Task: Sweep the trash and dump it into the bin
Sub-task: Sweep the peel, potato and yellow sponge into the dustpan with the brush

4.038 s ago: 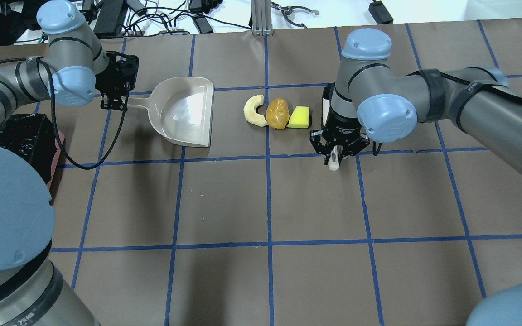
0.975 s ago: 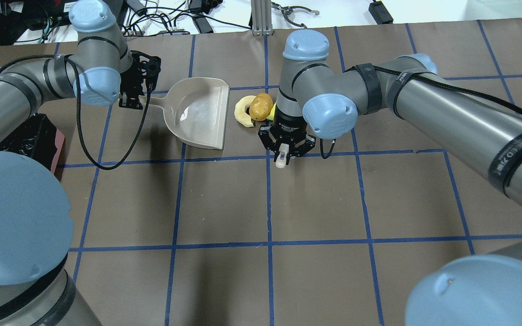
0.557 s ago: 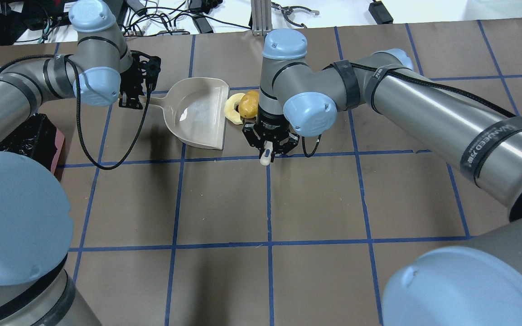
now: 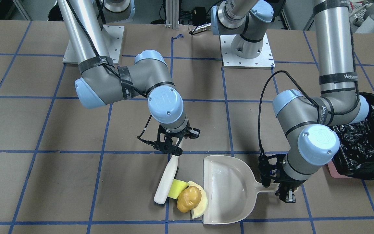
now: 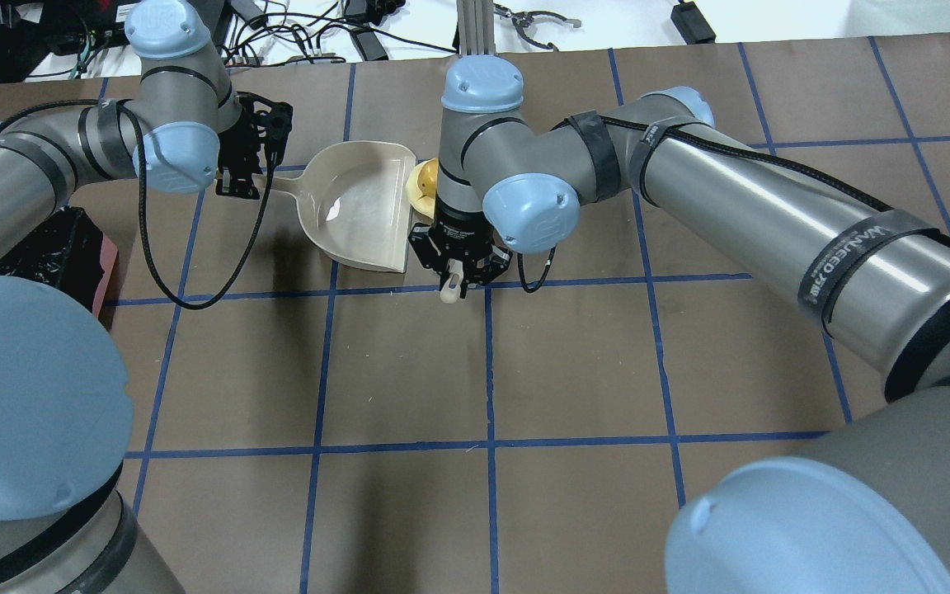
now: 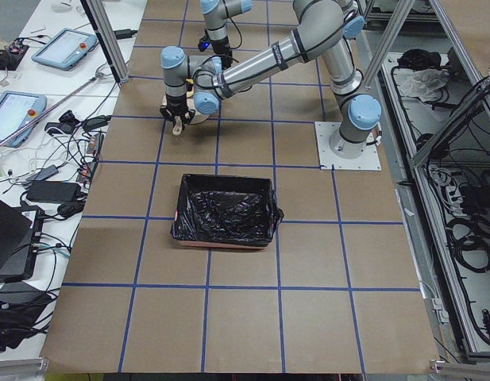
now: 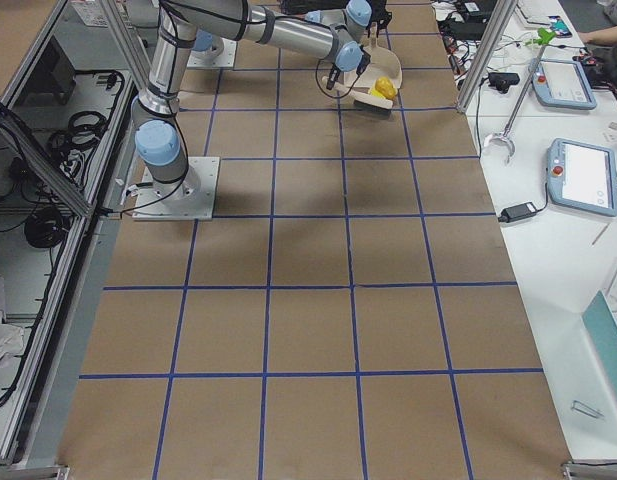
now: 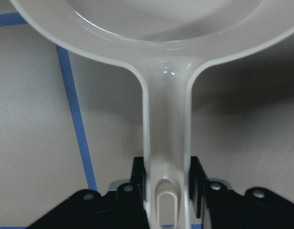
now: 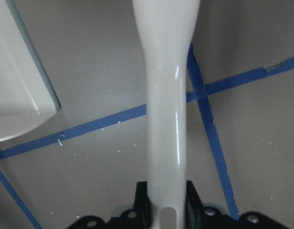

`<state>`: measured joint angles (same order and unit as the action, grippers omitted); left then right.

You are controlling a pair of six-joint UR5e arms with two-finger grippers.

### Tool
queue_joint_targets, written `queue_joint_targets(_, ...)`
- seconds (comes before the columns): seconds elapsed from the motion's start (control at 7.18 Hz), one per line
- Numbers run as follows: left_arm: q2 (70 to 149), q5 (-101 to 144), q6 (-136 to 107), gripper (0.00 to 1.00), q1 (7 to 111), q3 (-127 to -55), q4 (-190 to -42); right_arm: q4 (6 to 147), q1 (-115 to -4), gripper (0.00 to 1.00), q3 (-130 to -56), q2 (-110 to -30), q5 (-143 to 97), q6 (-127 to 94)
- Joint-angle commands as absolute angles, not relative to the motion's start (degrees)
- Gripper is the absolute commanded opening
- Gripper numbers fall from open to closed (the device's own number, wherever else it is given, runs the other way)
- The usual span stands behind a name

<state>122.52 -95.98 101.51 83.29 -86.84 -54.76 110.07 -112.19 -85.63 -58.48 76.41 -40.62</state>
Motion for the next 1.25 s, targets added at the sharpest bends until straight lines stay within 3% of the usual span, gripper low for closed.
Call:
queue_joint_targets(0.0, 122.52, -95.89, 101.51, 0.0, 83.32, -86.84, -54.76, 111.0, -114.07, 0.0, -83.68, -56.87, 75.51, -44.28)
queue_joint_targets(1.11, 122.43, -95.89, 101.51, 0.0, 83.23, -86.84, -54.76, 113.64, -118.74, 0.0, -77.44, -52.73, 68.05, -53.26)
